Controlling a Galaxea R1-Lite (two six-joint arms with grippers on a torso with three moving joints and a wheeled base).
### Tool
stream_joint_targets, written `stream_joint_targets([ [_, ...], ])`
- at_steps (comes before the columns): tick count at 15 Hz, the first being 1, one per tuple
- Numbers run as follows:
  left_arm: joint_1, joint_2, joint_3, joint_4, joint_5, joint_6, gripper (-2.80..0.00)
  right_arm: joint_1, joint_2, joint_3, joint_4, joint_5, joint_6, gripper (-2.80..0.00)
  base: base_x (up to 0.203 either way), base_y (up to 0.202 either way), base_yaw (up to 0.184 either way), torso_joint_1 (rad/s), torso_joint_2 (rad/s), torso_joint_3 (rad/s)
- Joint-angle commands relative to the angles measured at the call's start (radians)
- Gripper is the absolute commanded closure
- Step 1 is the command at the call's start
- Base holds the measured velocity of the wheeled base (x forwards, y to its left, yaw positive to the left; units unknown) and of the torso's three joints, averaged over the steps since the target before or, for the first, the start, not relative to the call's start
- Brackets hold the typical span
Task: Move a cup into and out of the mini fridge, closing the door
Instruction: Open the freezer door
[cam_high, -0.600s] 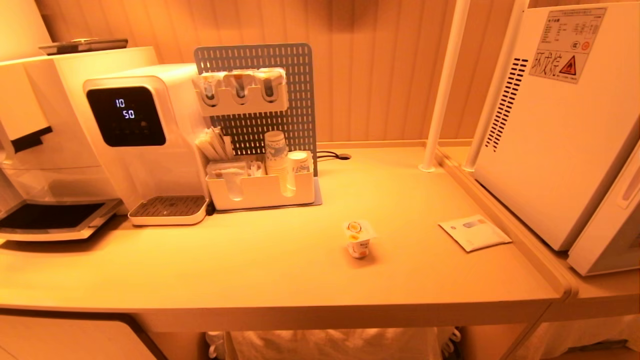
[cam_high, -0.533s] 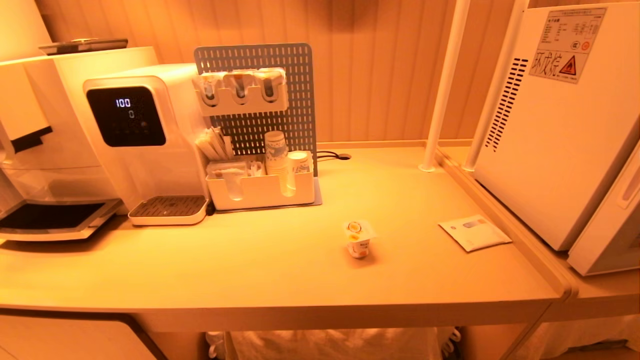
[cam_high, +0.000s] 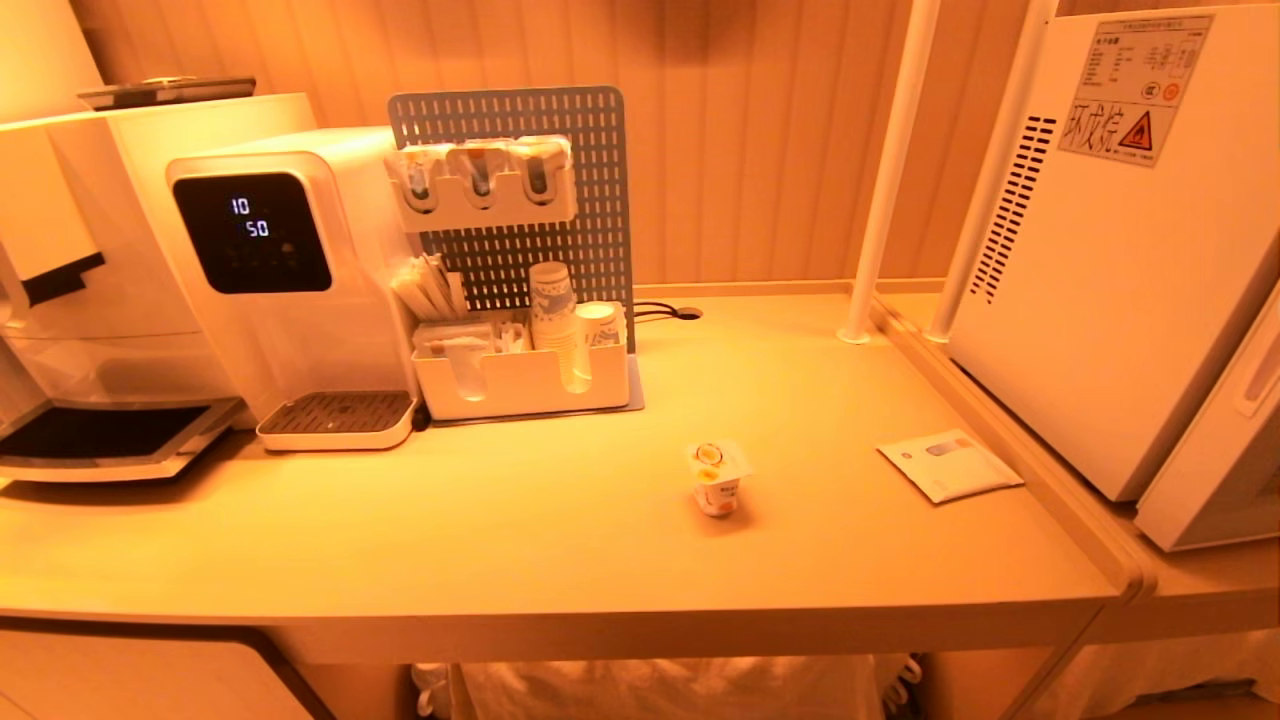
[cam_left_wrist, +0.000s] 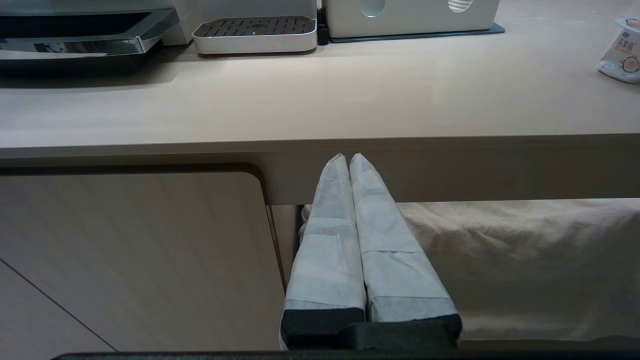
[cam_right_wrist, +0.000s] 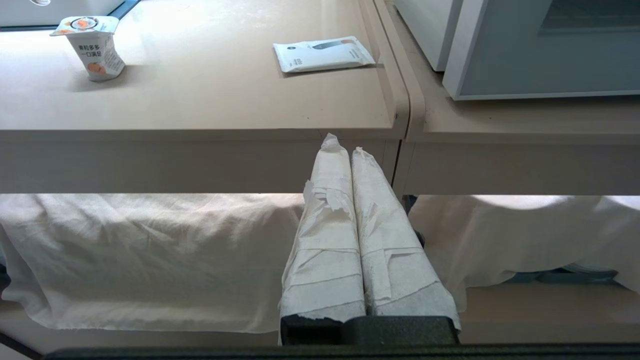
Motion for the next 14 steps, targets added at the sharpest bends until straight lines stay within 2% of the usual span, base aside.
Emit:
stream_joint_targets([
  [1, 0.000, 0.000, 0.000, -0.001, 0.001, 0.001, 0.00, 0.000, -0.002, 0.000, 0.000, 0.000, -0.004, 0.00, 0.000, 0.000, 0.000, 0.000, 0.00, 0.000],
  [14, 0.000, 0.000, 0.000, -0.002, 0.000, 0.001, 0.00, 0.000, -0.002, 0.000, 0.000, 0.000, -0.005, 0.00, 0.000, 0.000, 0.000, 0.000, 0.00, 0.000],
])
